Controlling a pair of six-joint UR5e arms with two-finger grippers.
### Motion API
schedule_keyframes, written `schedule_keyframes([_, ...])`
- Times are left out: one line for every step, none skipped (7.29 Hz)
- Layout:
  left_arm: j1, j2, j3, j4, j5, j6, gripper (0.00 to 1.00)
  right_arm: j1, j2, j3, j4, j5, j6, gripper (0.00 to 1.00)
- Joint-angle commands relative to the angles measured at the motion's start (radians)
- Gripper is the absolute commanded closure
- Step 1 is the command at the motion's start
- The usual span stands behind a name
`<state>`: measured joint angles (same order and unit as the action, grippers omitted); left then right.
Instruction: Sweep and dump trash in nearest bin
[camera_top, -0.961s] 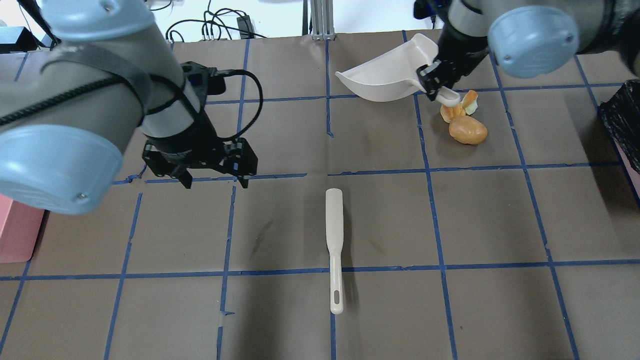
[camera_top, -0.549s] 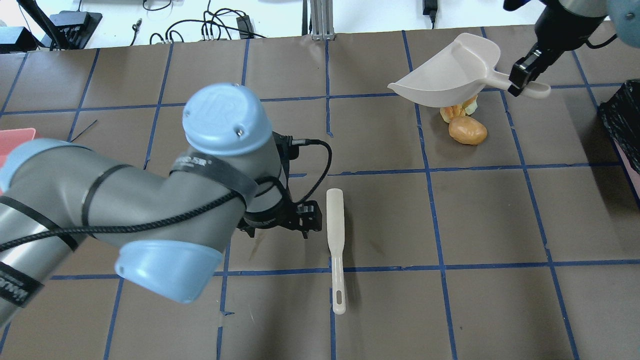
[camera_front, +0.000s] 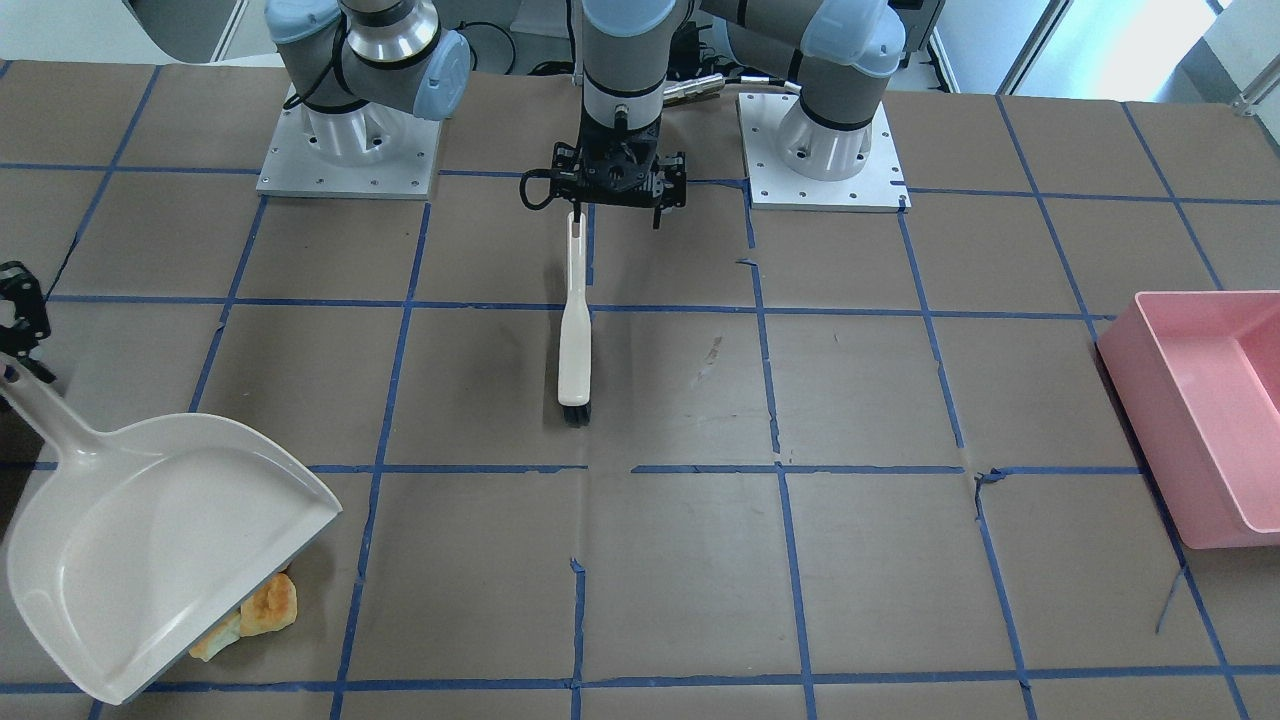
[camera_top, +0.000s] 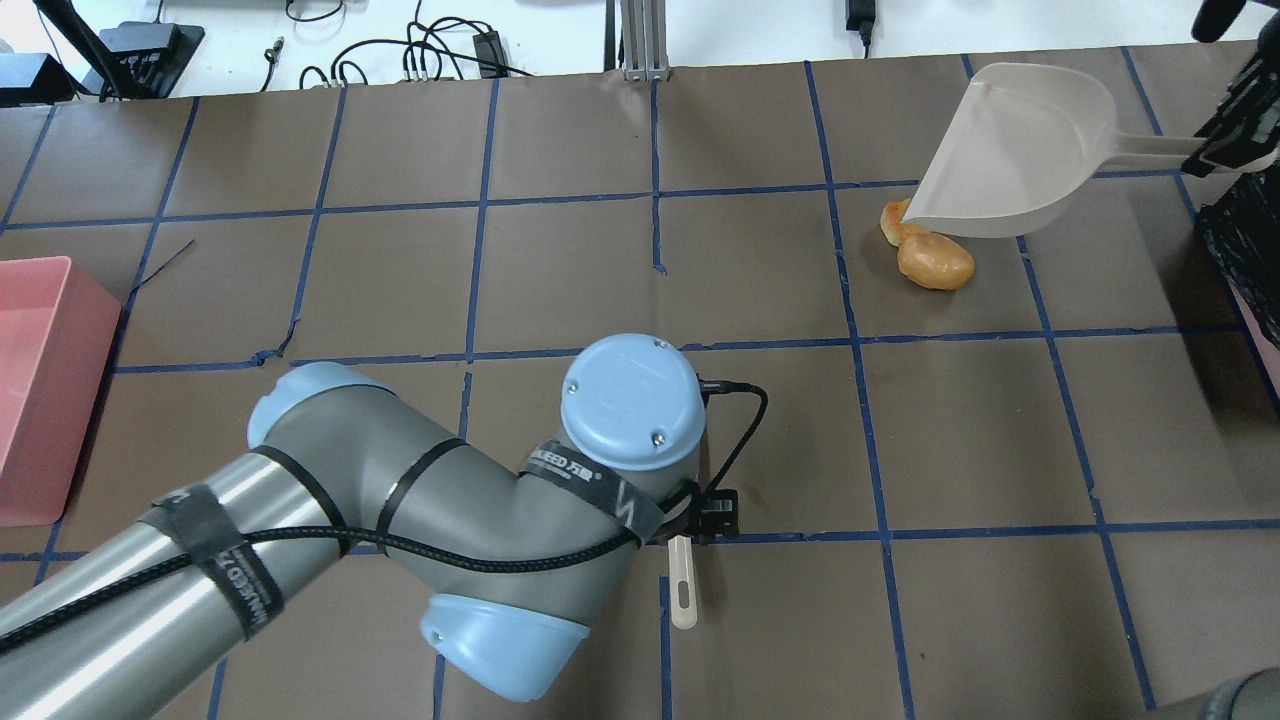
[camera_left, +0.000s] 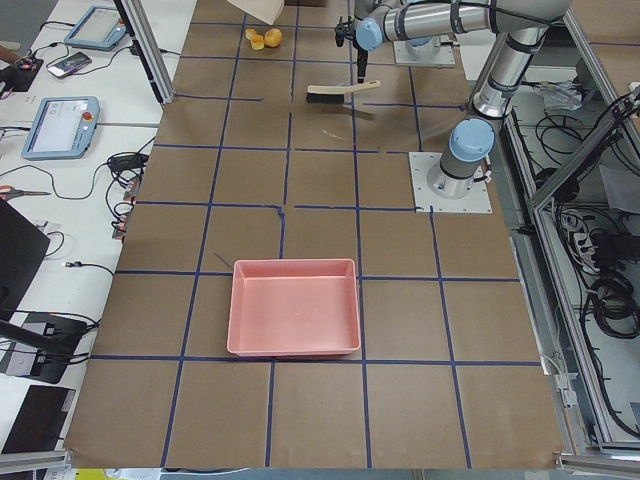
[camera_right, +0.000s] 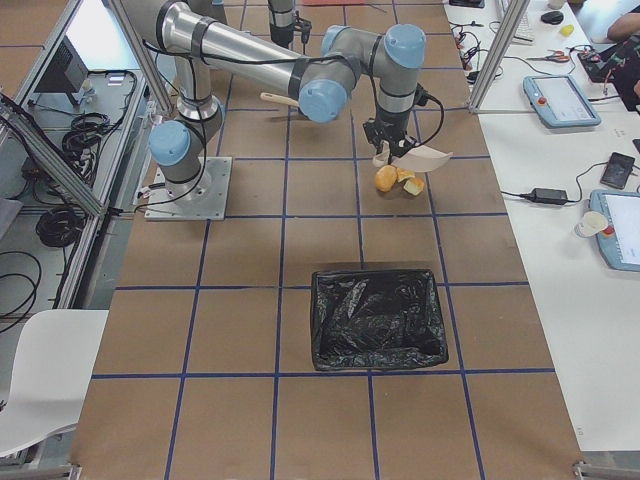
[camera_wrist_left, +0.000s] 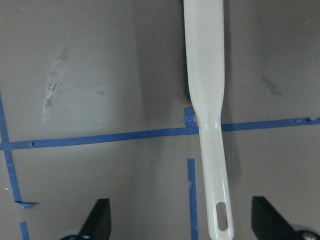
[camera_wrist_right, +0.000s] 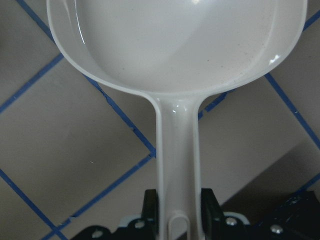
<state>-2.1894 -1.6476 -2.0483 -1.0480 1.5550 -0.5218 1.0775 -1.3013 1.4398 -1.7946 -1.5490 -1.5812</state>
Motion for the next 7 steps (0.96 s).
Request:
schedule_keyframes([-0.076, -0.073, -0.094, 0.194, 0.008, -0.082, 0.00, -0.115, 0.095, -0.065, -0.034, 0.010, -0.347, 1.00])
schedule_keyframes([-0.087, -0.096, -0.110, 0.218, 0.011, -0.081, 0.00, -0.125, 0.112, -0.068, -0.043, 0.009, -0.479, 1.00])
schedule_keyframes([-0.090, -0.106, -0.108, 0.220, 0.029, -0.084, 0.00, -0.136, 0.147, -0.081, -0.055, 0.009, -0.597, 1.00])
schedule_keyframes([-0.090, -0.092, -0.105, 0.221, 0.030, -0.081, 0.02, -0.139, 0.190, -0.087, -0.037, 0.007, -0.659, 1.00])
schedule_keyframes([-0.092, -0.077, -0.107, 0.221, 0.030, -0.081, 0.02, -0.139, 0.226, -0.102, -0.040, 0.007, -0.684, 1.00])
schedule_keyframes([-0.092, -0.069, -0.105, 0.223, 0.028, -0.084, 0.06, -0.139, 0.250, -0.114, -0.051, 0.007, -0.674, 1.00])
schedule_keyframes([-0.090, -0.069, -0.107, 0.232, 0.028, -0.086, 0.11, -0.139, 0.260, -0.122, -0.055, 0.009, -0.663, 1.00])
